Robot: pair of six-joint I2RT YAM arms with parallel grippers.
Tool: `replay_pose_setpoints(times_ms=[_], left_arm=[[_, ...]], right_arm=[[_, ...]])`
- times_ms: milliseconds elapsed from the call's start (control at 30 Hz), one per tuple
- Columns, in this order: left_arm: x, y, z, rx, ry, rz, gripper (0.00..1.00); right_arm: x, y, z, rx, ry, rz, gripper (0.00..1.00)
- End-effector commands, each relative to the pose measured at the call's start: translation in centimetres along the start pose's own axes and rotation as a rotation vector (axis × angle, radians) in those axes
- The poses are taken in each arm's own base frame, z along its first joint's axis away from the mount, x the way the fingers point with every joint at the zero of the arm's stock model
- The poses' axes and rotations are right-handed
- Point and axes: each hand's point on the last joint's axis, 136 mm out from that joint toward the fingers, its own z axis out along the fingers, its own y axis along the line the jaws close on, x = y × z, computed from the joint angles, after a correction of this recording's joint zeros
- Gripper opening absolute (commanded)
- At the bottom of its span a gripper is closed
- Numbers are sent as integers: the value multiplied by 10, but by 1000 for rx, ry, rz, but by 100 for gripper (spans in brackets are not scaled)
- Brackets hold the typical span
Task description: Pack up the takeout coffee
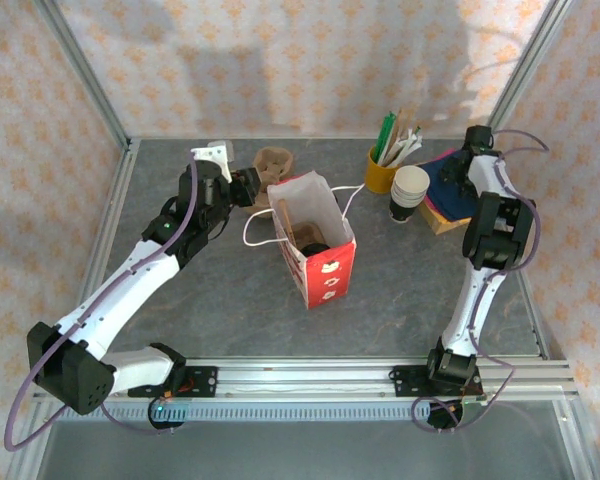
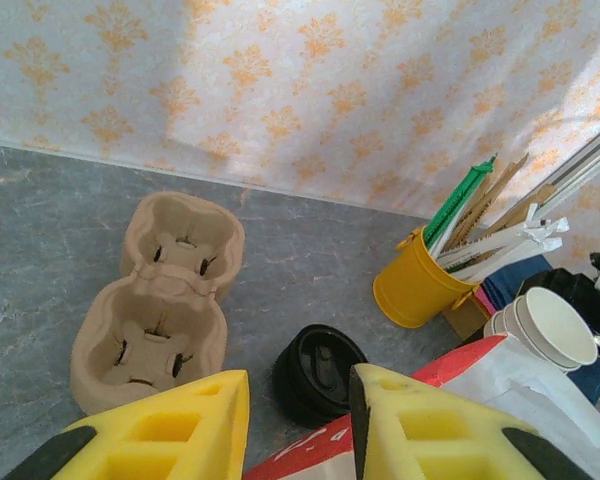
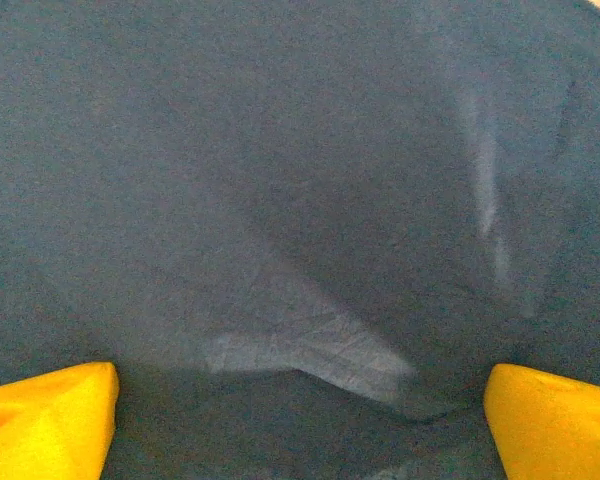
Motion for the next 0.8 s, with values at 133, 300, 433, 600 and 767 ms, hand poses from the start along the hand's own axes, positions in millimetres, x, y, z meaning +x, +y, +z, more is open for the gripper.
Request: replay_pose_setpoints(times_ms=[133, 300, 433, 600, 767], left_arm=[[-3, 3, -3, 7, -18, -26, 33], [-2, 4, -4, 5, -18, -26, 33], [-2, 4, -5, 6, -17, -28, 33], [-2, 5, -7, 6, -19, -27, 33], [-2, 6, -9, 7, -21, -29, 33]], right_arm=[[23, -22, 14, 100, 66, -5, 76], [8, -15, -6, 51, 6, 12, 58], [-3, -11, -23, 18, -30, 23, 46], [-17, -10, -44, 6, -80, 32, 39], [-26, -8, -62, -17, -116, 41, 34]])
